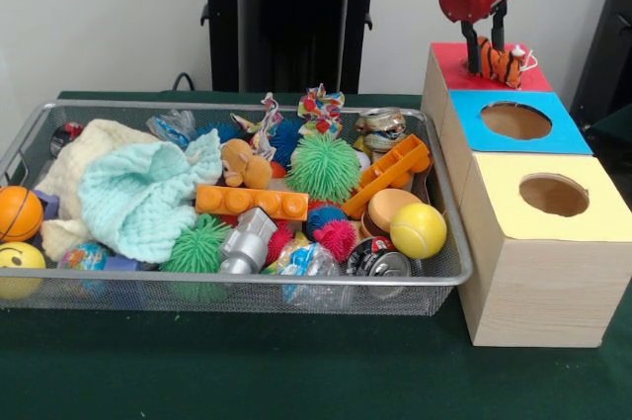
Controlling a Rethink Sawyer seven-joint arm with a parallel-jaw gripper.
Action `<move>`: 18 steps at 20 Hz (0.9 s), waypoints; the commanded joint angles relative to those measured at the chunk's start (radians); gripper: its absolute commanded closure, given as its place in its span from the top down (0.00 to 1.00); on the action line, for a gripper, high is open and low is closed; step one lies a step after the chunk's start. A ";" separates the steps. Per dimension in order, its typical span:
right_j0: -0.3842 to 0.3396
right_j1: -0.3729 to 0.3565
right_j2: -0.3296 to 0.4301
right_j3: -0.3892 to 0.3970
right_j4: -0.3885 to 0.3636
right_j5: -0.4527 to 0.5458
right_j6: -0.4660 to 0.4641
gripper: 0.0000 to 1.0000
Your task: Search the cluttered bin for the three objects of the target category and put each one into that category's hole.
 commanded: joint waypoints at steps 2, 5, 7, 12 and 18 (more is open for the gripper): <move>0.001 0.026 -0.049 -0.125 -0.001 0.065 0.194 1.00; 0.026 0.042 -0.081 -0.132 0.008 0.073 0.200 1.00; 0.025 0.034 -0.078 -0.128 0.014 0.089 0.204 1.00; 0.033 -0.015 -0.081 -0.133 0.040 0.172 0.212 1.00; 0.047 -0.095 -0.072 -0.132 0.087 0.309 0.258 1.00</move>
